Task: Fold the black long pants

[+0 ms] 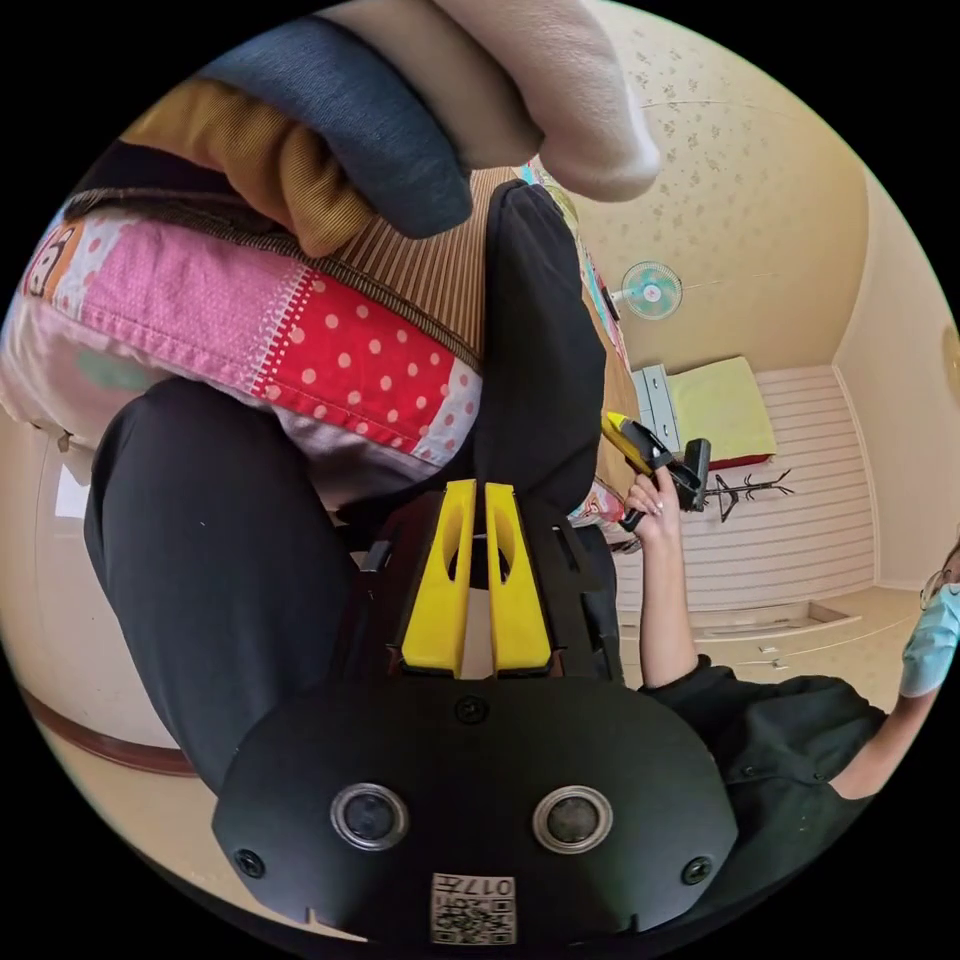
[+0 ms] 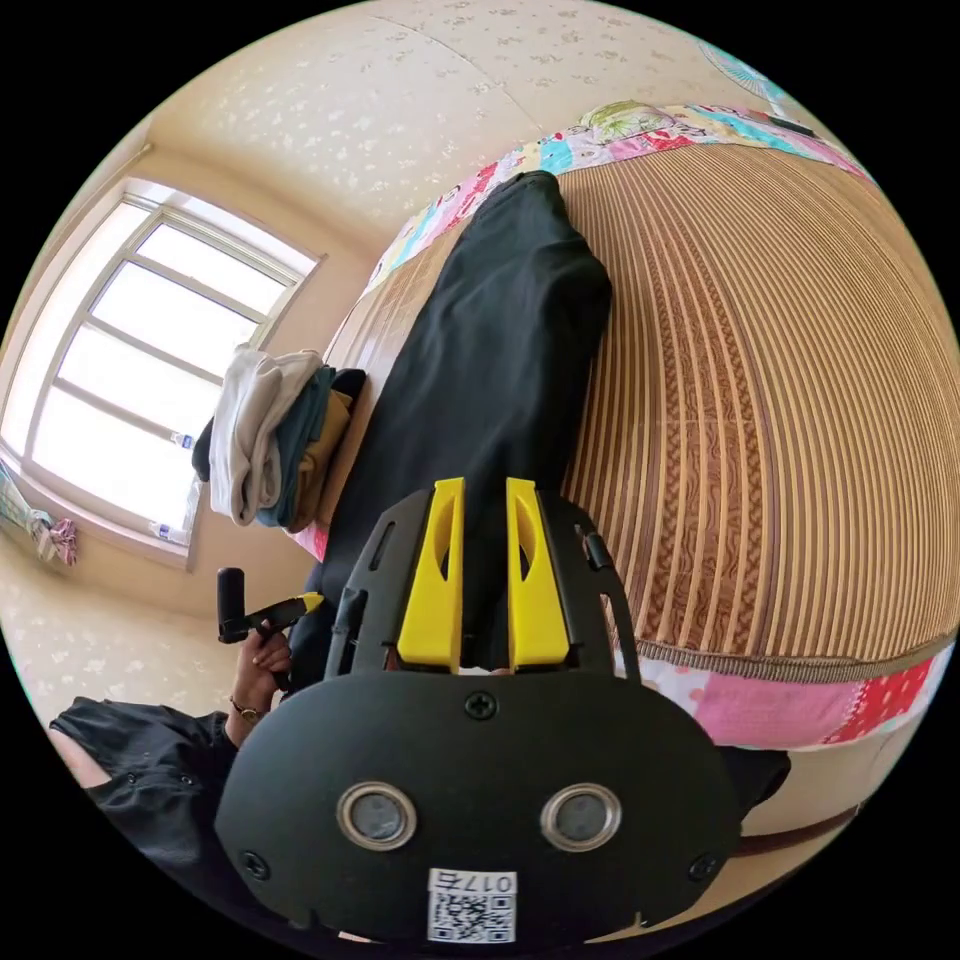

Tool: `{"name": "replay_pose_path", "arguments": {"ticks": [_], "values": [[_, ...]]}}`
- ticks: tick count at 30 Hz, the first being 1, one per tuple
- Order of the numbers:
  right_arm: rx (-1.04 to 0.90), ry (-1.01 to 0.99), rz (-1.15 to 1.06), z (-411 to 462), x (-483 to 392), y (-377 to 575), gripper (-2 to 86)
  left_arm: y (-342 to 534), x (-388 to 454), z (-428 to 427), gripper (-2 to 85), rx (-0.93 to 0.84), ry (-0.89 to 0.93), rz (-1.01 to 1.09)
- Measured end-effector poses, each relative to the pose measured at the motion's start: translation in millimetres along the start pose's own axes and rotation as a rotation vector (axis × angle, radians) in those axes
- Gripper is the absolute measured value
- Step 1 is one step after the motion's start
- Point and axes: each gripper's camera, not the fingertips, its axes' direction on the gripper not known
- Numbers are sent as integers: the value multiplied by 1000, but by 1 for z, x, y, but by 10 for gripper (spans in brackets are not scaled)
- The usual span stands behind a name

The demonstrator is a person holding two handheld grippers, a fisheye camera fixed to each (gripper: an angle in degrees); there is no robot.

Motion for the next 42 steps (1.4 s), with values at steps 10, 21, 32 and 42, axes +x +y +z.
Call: {"name": "replay_pose_path", "arguments": {"ticks": [10,21,32,42], "values": [[102,-155,95,23,-10,116,71,-5,10,22,-1,-13,-36,32],[-46,-278,-100,-24,-38,97,22,-16,34,45,-5,-227,7,130],[-127,69,15,7,-40,80,68,-31,54,62,52,-26,-106,240],[-47,-3,72,6,-42,47,63,-59,50,117,48,-47,-200,224]]}}
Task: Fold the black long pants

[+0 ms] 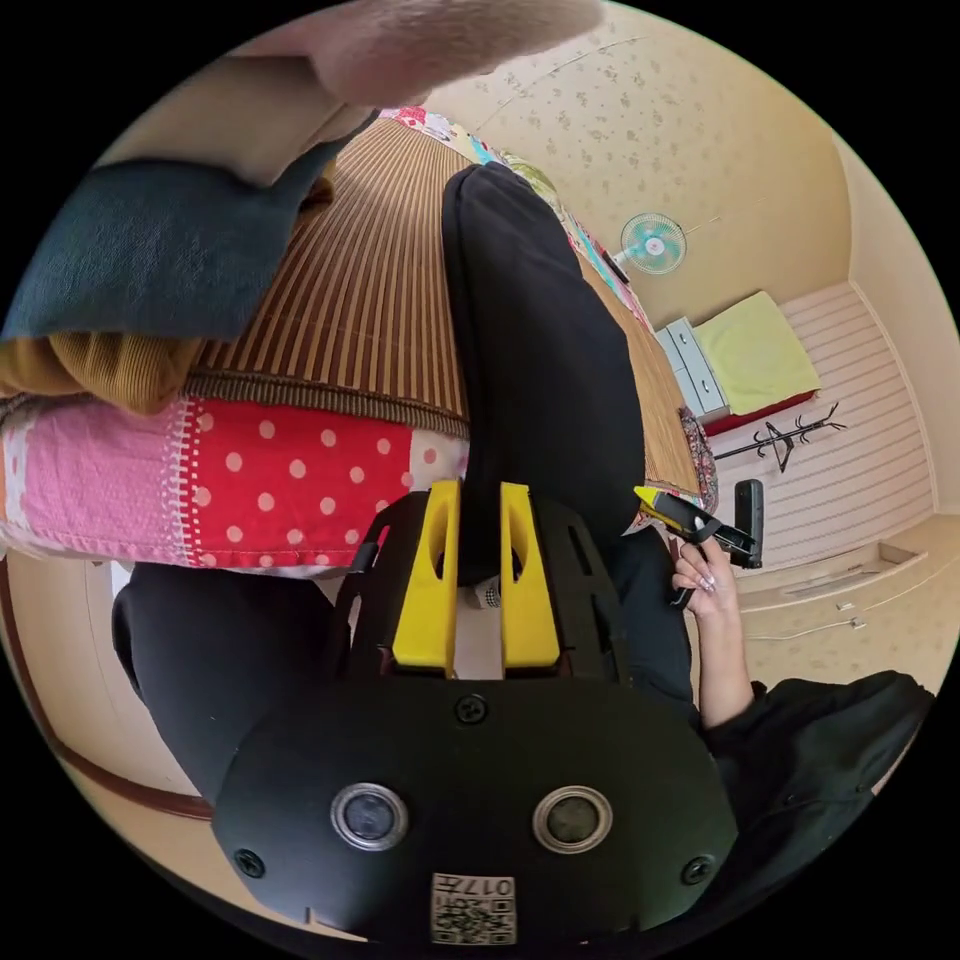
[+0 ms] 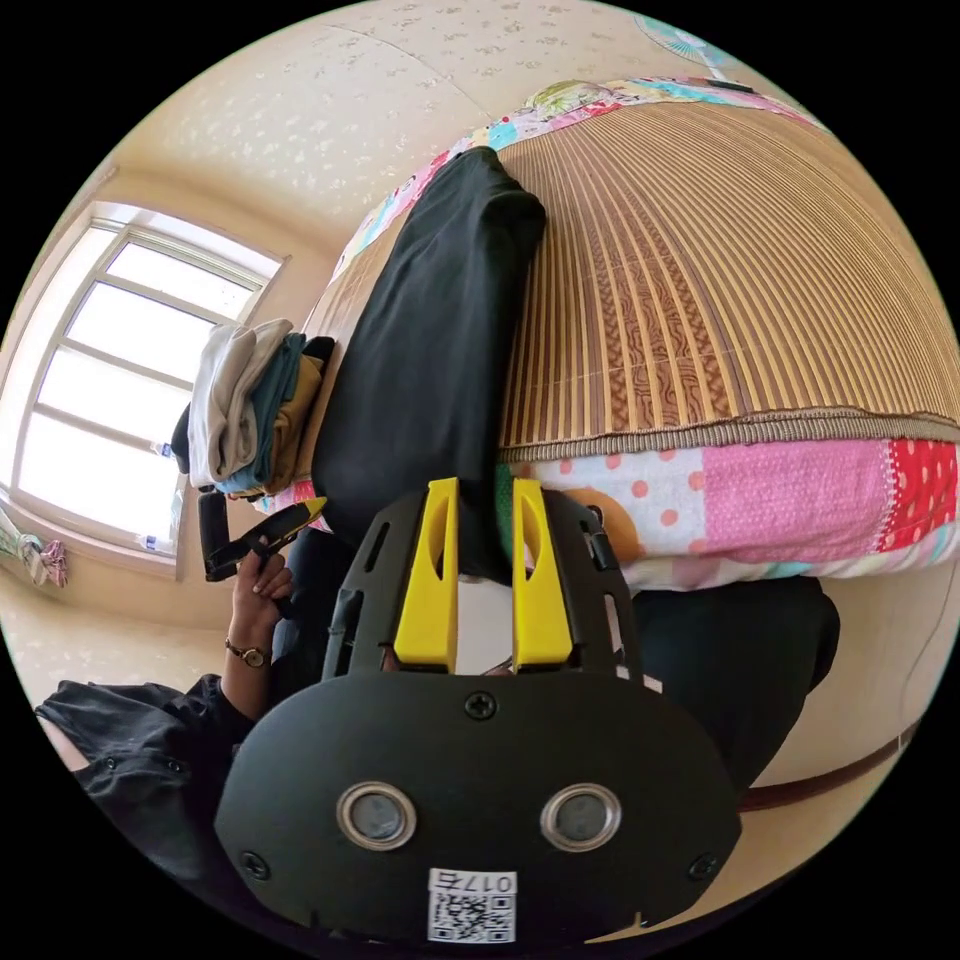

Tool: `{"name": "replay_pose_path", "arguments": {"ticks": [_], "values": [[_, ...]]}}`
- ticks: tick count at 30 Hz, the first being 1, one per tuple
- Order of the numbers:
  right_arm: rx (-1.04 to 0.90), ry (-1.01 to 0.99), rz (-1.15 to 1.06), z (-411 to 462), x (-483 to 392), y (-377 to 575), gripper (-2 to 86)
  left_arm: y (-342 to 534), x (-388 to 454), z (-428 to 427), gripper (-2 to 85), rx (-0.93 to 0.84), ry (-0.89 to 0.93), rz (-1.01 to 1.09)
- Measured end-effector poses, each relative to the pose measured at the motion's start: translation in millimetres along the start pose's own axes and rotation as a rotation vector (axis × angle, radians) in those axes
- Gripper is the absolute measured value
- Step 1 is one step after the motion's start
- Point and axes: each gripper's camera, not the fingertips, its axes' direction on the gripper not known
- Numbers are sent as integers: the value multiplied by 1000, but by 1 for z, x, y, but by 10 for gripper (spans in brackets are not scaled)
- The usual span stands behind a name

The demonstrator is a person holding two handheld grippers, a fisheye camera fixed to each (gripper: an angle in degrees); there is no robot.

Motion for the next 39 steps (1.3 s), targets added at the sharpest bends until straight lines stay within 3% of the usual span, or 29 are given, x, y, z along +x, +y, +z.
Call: {"name": "replay_pose_path", "arguments": {"ticks": [6,9,11,17,22,27,30,32,39], "values": [[-24,-5,19,-15,13,18,45,5,9,9,43,-151,-29,34],[2,-46,33,-29,25,24,57,4,0,-7,67,-62,-13,37],[79,-172,42,-45,37,26,76,-3,-20,-22,90,47,153,10],[57,-371,72,-42,63,-3,89,-23,-55,-9,83,49,212,-95],[17,-302,40,-54,62,3,50,-8,-55,-1,39,10,251,-21],[10,-252,55,-72,67,23,61,-1,-69,-4,50,-43,286,-58],[76,-370,72,-85,83,22,91,-5,-82,-13,83,28,388,-66],[8,-406,81,-81,91,13,97,-11,-93,-10,94,42,435,-71],[-98,-471,44,-79,99,19,60,-5,-98,-8,52,46,424,-86]]}}
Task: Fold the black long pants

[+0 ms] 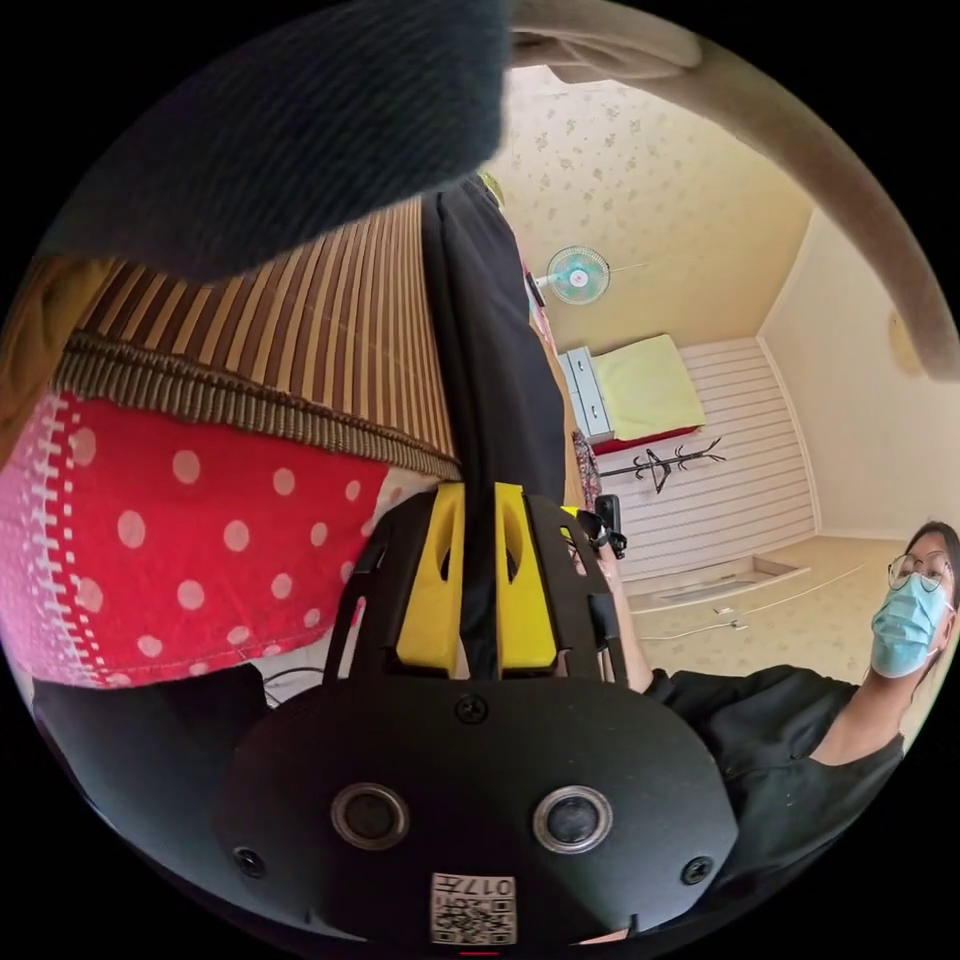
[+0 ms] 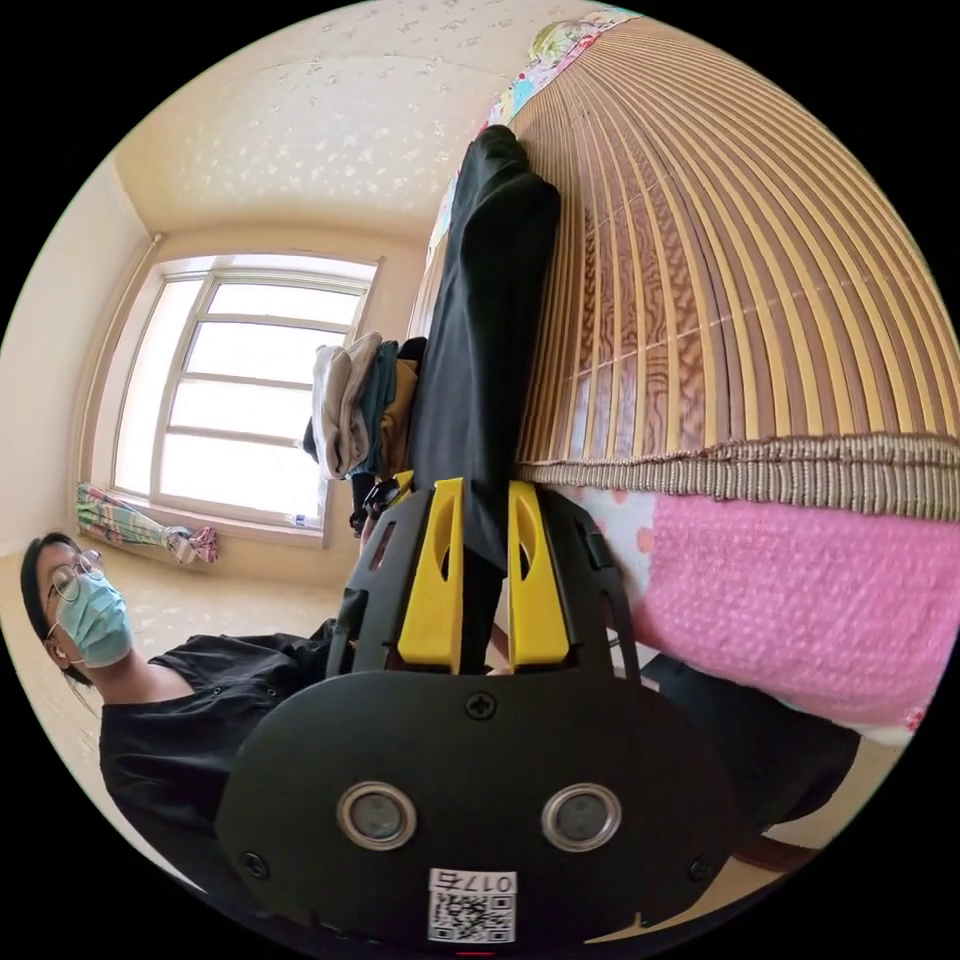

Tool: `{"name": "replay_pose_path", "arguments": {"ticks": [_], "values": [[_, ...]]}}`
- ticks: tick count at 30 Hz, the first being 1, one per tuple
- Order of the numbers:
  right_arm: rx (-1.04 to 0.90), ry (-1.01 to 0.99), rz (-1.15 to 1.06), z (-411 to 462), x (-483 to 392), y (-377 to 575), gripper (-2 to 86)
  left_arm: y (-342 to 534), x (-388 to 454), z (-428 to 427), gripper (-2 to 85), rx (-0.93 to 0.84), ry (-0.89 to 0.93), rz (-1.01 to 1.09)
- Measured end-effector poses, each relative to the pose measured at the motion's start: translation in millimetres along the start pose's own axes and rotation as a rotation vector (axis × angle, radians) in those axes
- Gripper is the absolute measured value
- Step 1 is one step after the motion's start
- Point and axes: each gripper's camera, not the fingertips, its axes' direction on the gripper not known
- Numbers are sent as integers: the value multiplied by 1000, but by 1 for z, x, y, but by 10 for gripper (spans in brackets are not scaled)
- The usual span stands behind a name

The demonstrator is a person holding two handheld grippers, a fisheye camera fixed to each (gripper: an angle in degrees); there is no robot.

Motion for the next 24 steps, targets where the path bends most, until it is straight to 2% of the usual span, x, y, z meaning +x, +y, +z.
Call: {"name": "replay_pose_path", "arguments": {"ticks": [4,6,8,13,17,20,24], "values": [[24,-14,-95,-12,-18,27,37,19,28,-20,39,-20,-7,86],[64,-109,-186,-26,-36,49,33,36,55,-37,37,4,59,185],[121,-246,-325,-52,-70,84,29,60,99,-65,36,70,224,350],[259,-361,-667,-119,-175,143,23,80,201,-132,37,196,493,693],[343,-256,-917,-160,-286,163,21,65,287,-169,35,285,646,909],[423,-296,-1075,-181,-346,171,20,44,331,-182,32,366,755,979],[513,-276,-1088,-191,-396,166,20,19,359,-184,22,459,774,951]]}}
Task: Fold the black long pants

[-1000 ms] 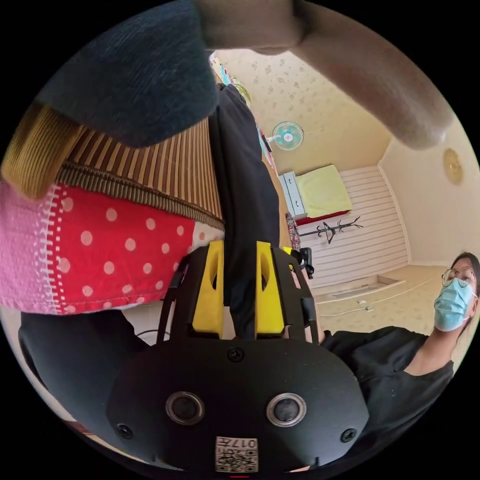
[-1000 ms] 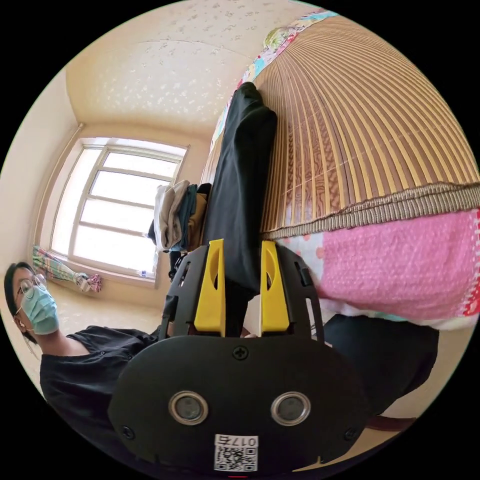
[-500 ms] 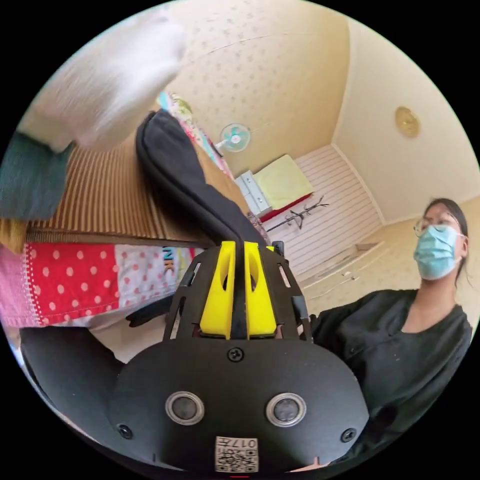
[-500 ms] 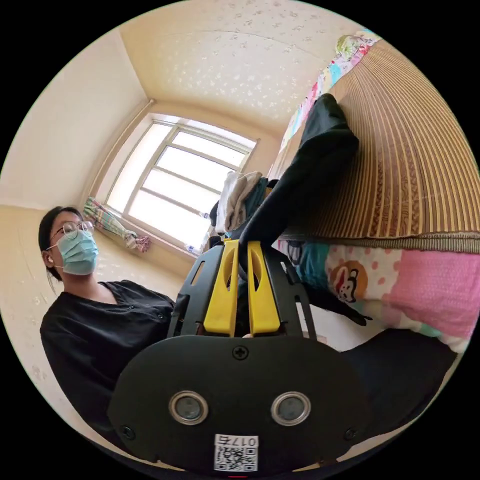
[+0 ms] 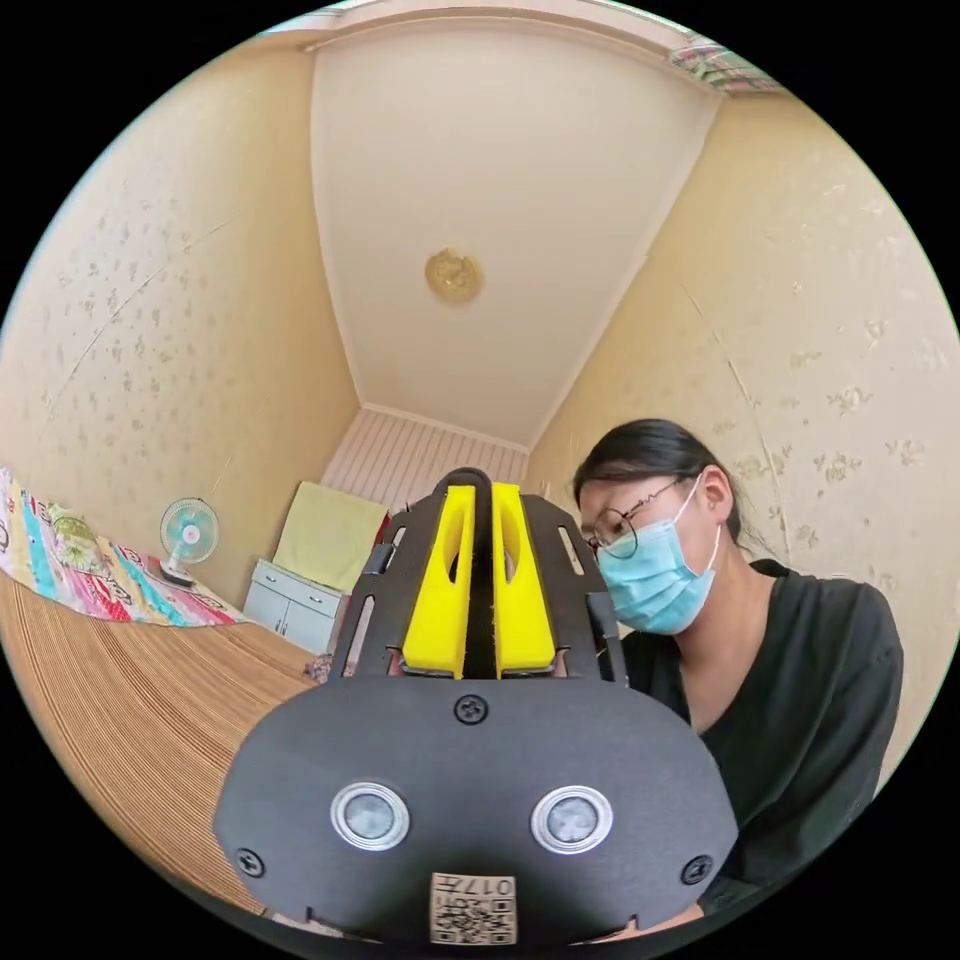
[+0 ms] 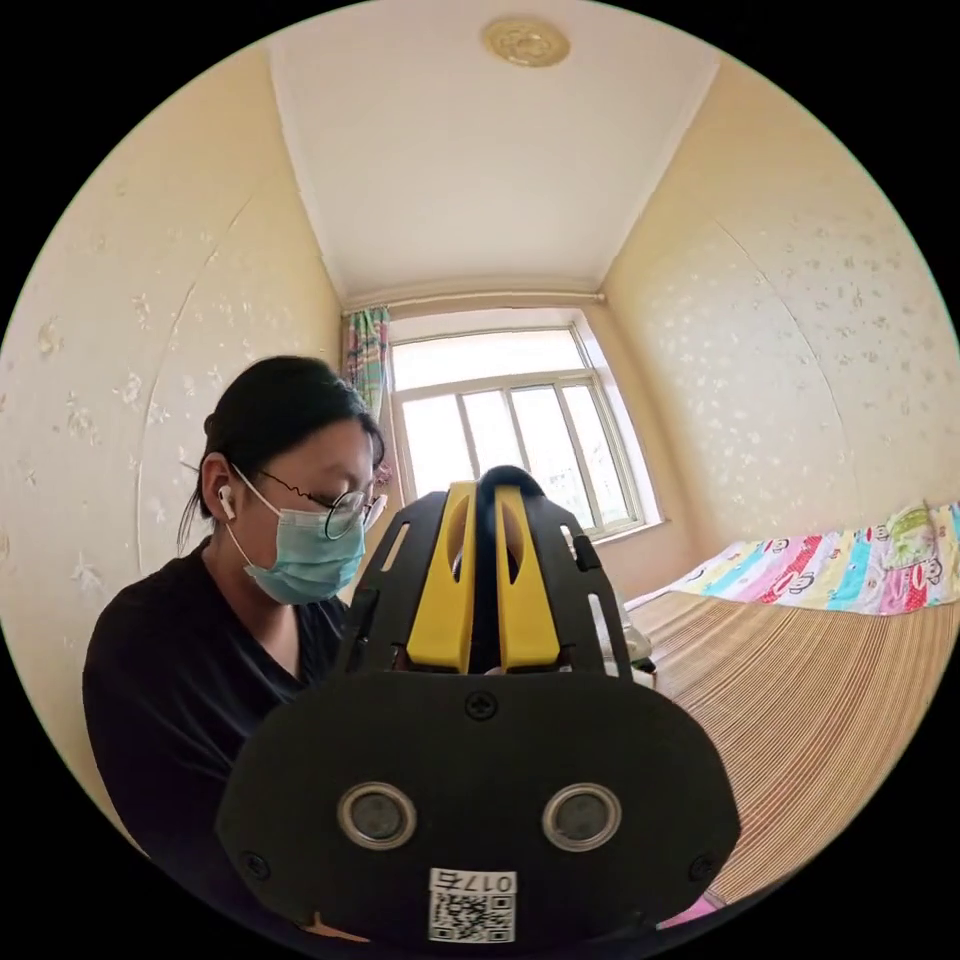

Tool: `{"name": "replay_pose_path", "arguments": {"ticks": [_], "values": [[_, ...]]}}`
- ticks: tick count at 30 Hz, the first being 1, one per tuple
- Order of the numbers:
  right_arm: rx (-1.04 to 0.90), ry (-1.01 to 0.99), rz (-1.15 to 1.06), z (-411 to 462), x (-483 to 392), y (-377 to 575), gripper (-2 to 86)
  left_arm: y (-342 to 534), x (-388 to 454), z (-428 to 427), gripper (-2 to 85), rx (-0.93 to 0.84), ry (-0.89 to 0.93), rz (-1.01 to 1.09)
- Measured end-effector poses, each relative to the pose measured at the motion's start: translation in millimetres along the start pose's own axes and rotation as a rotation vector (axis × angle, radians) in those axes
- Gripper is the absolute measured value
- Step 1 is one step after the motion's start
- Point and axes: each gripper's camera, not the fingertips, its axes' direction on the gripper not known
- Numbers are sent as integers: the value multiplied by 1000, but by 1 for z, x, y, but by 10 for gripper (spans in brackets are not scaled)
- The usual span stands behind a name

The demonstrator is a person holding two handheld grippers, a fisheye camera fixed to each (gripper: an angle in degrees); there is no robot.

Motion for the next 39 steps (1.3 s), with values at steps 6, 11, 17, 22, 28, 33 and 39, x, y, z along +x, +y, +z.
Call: {"name": "replay_pose_path", "arguments": {"ticks": [6,11,17,22,28,33,39], "values": [[-107,444,107,42,60,-32,18,-13,-87,21,17,-47,-374,-153],[-145,581,163,81,190,-58,20,-54,-211,54,20,-158,-424,-244],[-290,718,286,109,262,24,23,31,-274,62,28,-562,-770,-264],[-398,707,529,78,248,189,27,204,-246,23,36,-818,-790,-345],[-525,947,837,50,203,329,49,332,-196,-27,52,-1003,-978,-558],[-618,1077,488,172,191,265,69,336,-160,-51,53,-789,-997,-633],[-883,816,292,407,289,237,152,385,-151,-2,49,-820,-908,-708]]}}
